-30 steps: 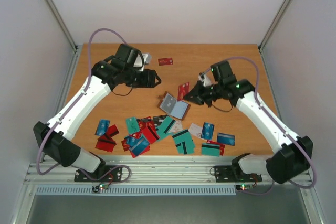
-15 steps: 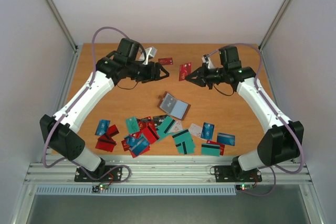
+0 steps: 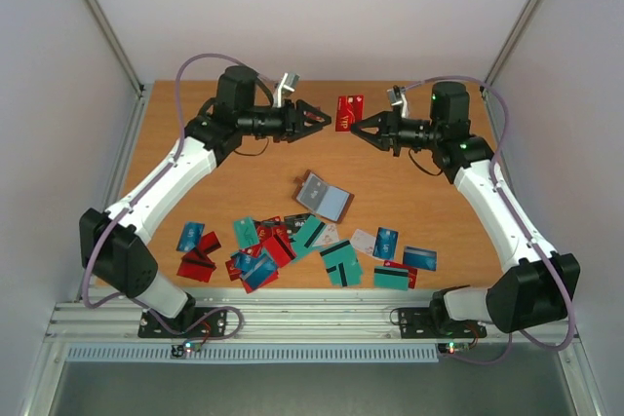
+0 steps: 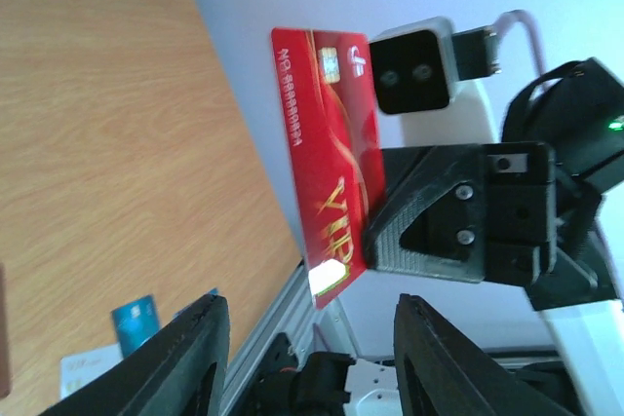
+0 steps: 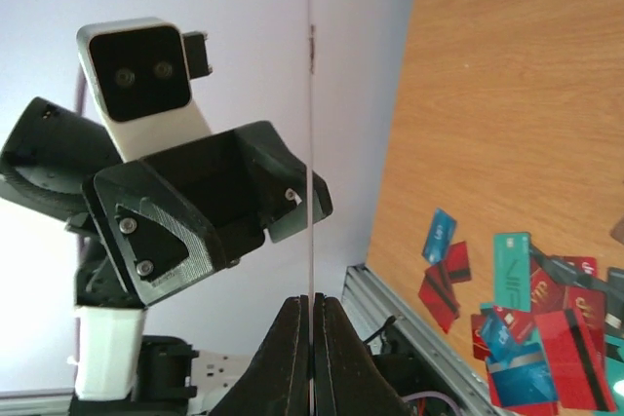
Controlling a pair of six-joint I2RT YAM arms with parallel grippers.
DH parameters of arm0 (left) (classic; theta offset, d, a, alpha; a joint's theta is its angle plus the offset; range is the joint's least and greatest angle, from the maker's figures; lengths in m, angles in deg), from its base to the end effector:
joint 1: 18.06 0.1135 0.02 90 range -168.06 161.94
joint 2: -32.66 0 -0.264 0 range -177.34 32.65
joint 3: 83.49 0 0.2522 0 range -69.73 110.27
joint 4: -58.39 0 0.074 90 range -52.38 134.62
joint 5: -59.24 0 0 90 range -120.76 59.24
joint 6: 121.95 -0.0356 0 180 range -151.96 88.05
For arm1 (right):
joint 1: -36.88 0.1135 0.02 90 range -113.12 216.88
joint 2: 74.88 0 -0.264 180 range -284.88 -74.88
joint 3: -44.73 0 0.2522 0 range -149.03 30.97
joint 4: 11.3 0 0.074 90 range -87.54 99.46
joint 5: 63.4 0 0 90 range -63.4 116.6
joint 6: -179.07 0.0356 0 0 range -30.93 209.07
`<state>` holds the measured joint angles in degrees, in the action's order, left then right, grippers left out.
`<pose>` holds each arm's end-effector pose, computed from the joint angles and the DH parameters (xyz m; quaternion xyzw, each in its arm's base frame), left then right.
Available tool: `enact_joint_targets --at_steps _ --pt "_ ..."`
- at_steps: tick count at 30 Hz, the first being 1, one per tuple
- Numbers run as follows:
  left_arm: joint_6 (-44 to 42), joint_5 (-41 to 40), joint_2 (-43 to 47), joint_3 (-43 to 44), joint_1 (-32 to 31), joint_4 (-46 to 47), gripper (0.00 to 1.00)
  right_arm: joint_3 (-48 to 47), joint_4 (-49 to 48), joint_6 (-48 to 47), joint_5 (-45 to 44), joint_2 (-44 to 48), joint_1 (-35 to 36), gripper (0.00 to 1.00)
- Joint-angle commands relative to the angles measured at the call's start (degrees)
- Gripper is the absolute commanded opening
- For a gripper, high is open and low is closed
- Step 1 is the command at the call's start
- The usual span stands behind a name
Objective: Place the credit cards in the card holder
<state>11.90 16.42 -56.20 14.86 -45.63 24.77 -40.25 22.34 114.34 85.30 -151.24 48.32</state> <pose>0.3009 -0.1866 0.3789 0.1065 0.7922 -0.5635 0.2085 0.2791 0.0875 0.3687 -0.1728 0.7616 0.5398 0.3142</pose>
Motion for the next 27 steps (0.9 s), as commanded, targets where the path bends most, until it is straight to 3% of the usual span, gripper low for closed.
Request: enact_joint_targets --at_steps 1,9,16,25,27 --pt "8.3 4.6 -1.3 -1.6 0.3 17.3 0.48 1.7 -10.6 6.6 4.6 1.7 -0.4 0.01" --pt "14.3 5.8 -3.5 -1.6 0.3 24.9 0.38 4.2 -19.5 12.1 7.6 2.2 -0.4 0.01" --pt "15.8 6.0 -5.1 -0.7 0.3 25.4 0.18 5.6 -19.7 12.1 8.1 2.2 -0.3 0.01" --pt "18.5 8.0 -7.4 -0.4 0.3 28.7 0.00 6.1 -20.6 10.2 9.4 1.4 0.7 0.01" --pt "18.2 8.3 -7.6 -0.3 0.4 27.7 0.00 5.8 -14.7 7.0 8.4 1.4 0.7 0.14"
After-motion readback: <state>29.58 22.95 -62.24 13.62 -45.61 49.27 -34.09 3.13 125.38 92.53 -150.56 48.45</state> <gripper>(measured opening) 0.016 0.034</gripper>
